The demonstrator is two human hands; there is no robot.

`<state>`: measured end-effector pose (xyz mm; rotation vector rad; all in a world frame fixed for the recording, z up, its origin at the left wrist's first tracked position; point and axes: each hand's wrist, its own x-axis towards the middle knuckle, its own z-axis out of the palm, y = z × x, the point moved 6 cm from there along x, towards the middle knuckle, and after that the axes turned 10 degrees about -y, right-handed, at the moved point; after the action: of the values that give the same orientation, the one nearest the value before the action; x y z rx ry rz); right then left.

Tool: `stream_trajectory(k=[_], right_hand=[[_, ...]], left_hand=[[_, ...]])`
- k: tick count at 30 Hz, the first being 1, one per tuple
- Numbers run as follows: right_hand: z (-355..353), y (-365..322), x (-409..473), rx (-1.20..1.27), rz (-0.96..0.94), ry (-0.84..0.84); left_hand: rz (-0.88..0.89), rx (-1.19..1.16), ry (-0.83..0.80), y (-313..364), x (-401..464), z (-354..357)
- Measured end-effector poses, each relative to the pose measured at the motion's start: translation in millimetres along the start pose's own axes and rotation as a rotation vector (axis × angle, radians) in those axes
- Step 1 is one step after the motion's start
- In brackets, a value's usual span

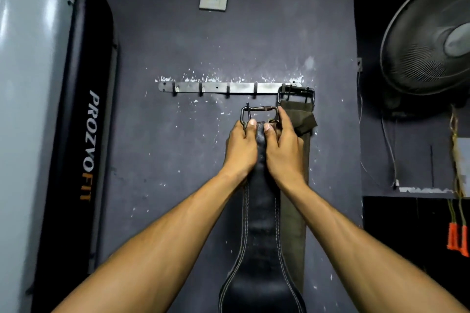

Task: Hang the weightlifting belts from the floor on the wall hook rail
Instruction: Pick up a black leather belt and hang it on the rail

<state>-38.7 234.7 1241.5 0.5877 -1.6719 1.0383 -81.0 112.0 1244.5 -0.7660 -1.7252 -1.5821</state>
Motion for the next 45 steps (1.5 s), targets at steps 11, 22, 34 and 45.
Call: stream_trajectory(k=[11,22,34,45], right_hand=[[37,44,135,-0.196,-0.007,0.108],[47,71,169,-0.223,0.128,0.018],[36,89,99,-0.078,0.169,-0.040],[56,114,59,0.120,0.129,0.024]], left_hand=[[0.069,0.438,-0.205,-3,160,0],[-0.070,0.529,-0.247,-15,199,13],[-0.021,0.213,-0.297,-76,119,20],[0.000,0.078,-0.132,-105,74,22]])
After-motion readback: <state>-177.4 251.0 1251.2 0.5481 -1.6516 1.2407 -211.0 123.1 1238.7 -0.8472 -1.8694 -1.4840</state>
